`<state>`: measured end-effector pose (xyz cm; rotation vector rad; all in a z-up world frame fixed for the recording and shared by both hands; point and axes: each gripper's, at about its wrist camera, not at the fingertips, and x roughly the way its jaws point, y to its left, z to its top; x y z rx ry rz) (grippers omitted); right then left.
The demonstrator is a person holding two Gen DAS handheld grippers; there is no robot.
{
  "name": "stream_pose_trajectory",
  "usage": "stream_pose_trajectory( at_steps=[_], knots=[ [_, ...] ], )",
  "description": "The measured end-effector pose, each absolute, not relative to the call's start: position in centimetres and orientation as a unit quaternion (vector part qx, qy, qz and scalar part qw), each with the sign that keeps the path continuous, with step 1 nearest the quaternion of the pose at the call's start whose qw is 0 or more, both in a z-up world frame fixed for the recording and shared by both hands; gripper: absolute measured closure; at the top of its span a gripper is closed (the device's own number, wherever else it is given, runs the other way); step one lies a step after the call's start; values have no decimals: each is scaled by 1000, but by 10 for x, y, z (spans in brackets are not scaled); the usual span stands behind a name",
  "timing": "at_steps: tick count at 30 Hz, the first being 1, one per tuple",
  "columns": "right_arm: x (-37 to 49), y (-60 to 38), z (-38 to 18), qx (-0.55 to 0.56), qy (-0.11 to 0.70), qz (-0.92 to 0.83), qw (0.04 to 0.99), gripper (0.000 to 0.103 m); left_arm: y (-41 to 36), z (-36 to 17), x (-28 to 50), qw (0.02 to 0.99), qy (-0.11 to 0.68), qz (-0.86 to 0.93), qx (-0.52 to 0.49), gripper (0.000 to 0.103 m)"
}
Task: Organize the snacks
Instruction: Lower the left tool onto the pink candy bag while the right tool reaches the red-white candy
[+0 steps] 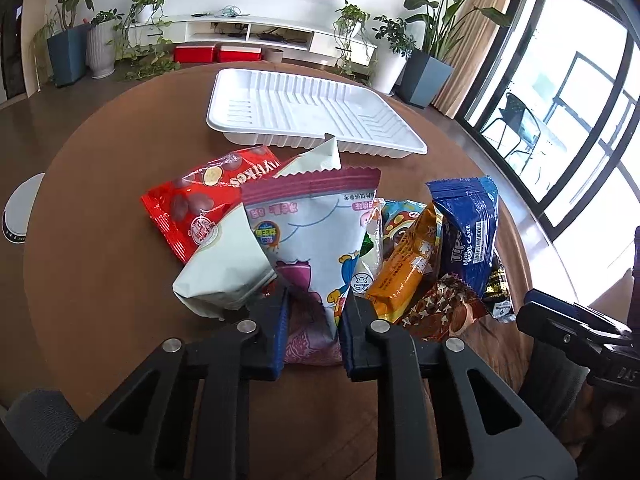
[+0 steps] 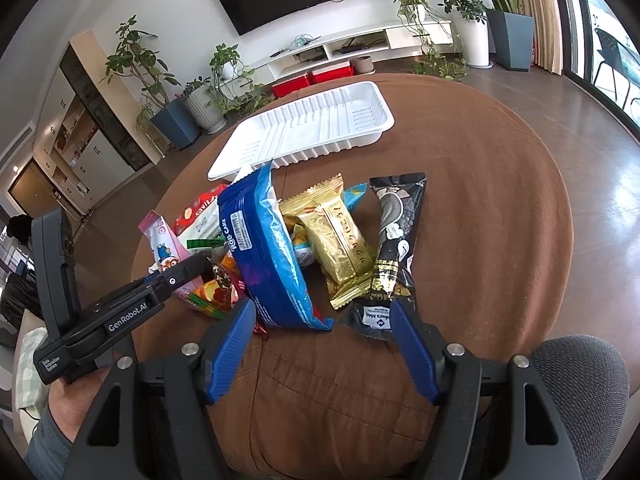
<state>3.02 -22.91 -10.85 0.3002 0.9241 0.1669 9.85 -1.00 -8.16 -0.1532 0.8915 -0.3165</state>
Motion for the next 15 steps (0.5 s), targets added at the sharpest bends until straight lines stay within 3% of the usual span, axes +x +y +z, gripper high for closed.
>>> stream_pose_trajectory(
  at_steps=[3,11,15],
  knots=[
    [32,-224,-108,138,438,89,884,31,-7,-81,97,885,429,-160,-79,88],
    [52,-195,-112,103,430,138,886,48,9,-74,88,884,421,-175,-102,89],
    [63,-195,-118,102,439,126,884,49,15,-73,80,882,421,-182,-110,89]
  ],
)
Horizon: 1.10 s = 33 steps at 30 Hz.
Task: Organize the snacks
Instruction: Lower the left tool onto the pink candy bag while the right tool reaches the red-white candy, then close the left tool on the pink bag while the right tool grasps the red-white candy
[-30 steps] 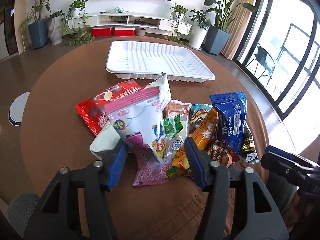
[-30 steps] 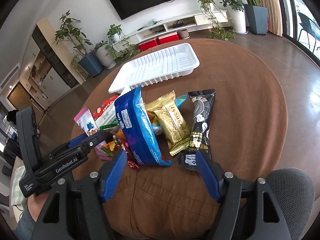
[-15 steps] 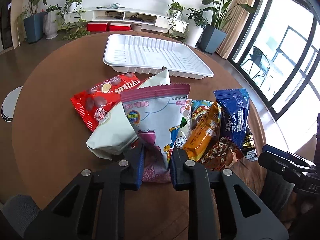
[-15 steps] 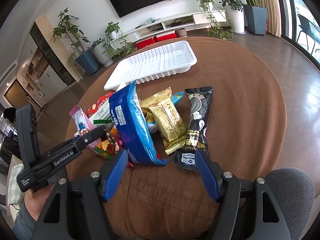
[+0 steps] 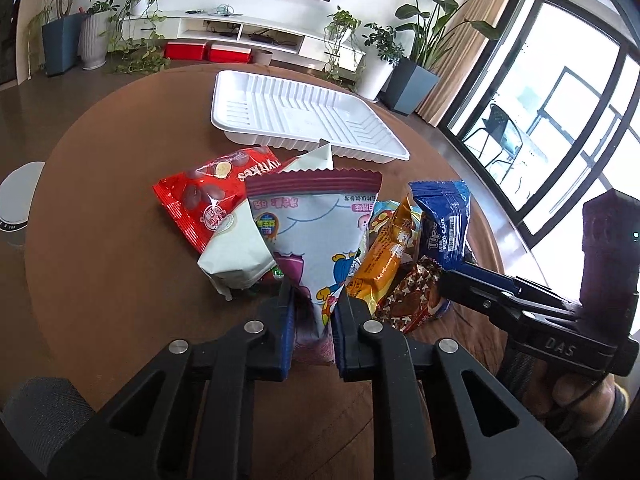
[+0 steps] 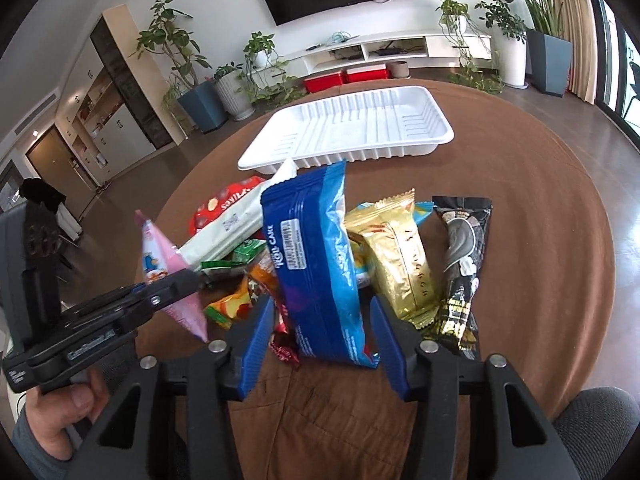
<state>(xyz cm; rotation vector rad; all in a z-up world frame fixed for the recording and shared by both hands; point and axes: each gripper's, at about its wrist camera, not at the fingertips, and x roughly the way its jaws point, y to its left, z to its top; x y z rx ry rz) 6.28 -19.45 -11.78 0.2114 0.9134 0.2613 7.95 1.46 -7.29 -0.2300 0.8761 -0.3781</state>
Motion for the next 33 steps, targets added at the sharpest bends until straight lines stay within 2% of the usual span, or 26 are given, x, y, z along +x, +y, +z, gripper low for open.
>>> stream_pose_trajectory(
  at_steps=[12,15,23,28,30,33],
  knots=[
    [78,-185,-132,91,460,135,873,49,20,-81,79,873,428,-194,-129,89],
    [78,-192,-134,120,463,153,865,52,22,-83,81,872,430,-194,-134,89],
    [80,-226,-142,244,458,193,833,52,20,-85,79,870,431,-198,-135,89],
    [85,-224,-150,257,465,200,823,53,19,-85,77,871,431,-198,-132,89],
    [87,-223,-150,260,464,203,822,54,19,-85,77,870,432,-198,-131,89],
    [91,-225,-151,274,464,211,815,61,16,-86,77,871,432,-198,-125,89]
  ],
)
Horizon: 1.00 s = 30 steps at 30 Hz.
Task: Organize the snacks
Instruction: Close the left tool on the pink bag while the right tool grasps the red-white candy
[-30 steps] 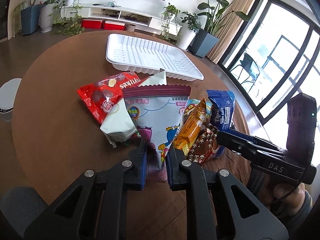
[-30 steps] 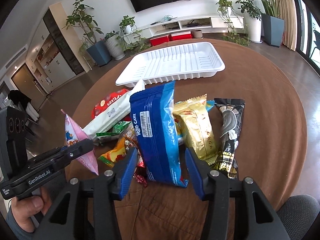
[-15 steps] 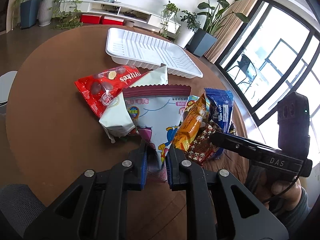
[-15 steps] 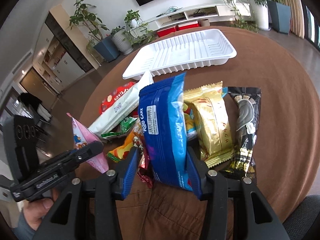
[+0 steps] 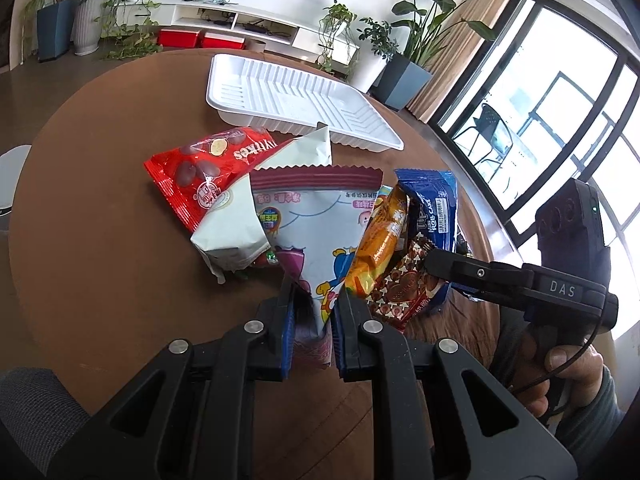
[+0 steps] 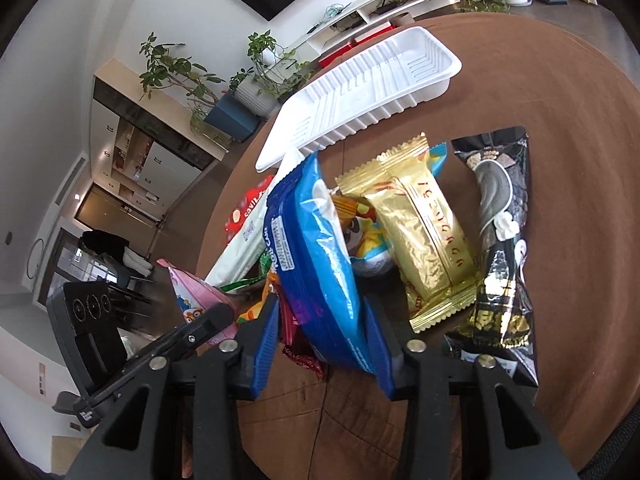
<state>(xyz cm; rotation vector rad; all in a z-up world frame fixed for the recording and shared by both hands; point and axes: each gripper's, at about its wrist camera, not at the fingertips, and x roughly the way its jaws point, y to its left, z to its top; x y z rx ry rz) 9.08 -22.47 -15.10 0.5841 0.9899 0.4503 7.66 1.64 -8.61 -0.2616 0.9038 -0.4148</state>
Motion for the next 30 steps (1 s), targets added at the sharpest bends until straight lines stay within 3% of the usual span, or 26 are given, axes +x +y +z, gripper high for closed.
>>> stream_pose_trajectory(
  at_steps=[2,10,17,20,24,25,26,30],
  knots=[
    [94,-225,-154,272,465,213,815,70,16,-86,75,870,435,-198,-123,90],
    [98,-235,-158,306,455,222,806,87,17,-86,76,870,433,-200,-127,90],
    [96,-232,-159,287,460,210,814,87,17,-87,77,870,432,-203,-126,90],
    [96,-227,-153,248,465,184,830,81,19,-87,77,870,431,-202,-129,90],
    [94,-223,-145,212,467,161,843,80,19,-87,77,870,431,-203,-128,90],
    [93,-221,-142,198,471,148,847,73,19,-87,77,870,431,-203,-128,90],
    [90,-219,-138,182,474,126,852,58,19,-87,77,870,431,-203,-128,90],
    [68,-208,-119,127,451,97,878,54,20,-87,77,870,430,-202,-128,90]
  ],
)
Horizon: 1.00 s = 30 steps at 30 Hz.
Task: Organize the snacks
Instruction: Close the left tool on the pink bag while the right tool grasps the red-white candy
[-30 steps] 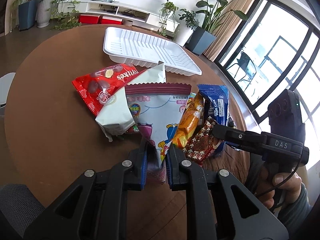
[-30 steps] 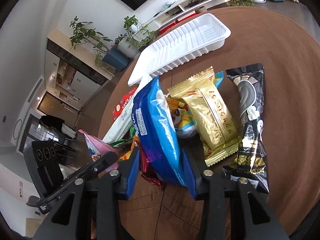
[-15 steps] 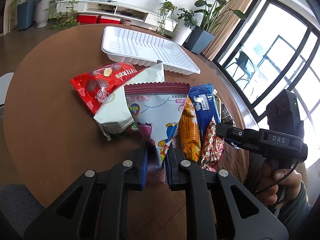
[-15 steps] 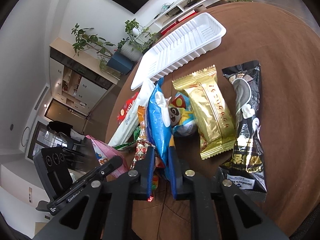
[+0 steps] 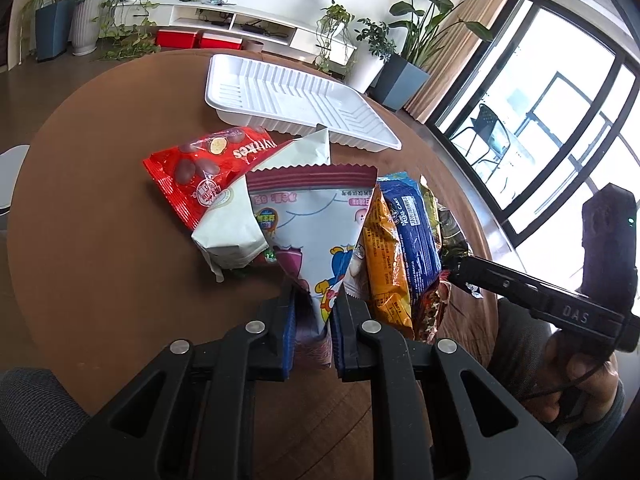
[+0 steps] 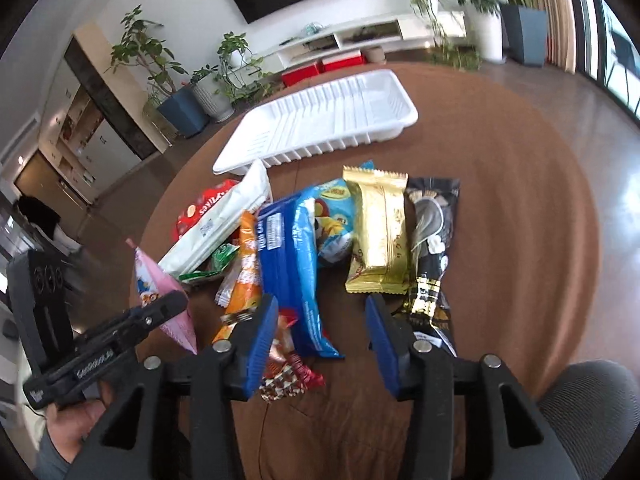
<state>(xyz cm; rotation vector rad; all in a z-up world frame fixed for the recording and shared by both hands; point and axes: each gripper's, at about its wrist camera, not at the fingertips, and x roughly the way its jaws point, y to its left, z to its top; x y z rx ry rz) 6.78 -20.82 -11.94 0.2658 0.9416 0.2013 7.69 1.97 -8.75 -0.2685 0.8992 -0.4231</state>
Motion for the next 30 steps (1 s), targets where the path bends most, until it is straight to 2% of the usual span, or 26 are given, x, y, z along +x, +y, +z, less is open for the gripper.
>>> stream_pose_trajectory(
  at_steps=[3,9,11,13,19,30],
  knots=[
    [54,-192,-115,89,451,104,882,54,19,-88,77,871,430,-204,-126,90],
    [57,-163,-144,42,486,124,864,55,19,-89,74,870,429,-207,-125,90],
    [55,-157,-149,30,487,124,864,66,19,-88,73,870,429,-208,-125,90],
    [54,-157,-150,25,486,125,865,68,19,-88,73,870,428,-209,-125,90],
    [53,-173,-144,66,479,135,865,78,17,-88,73,871,428,-210,-119,90],
    [48,-200,-98,152,438,174,869,79,27,-64,64,871,416,-225,-132,90]
  ],
)
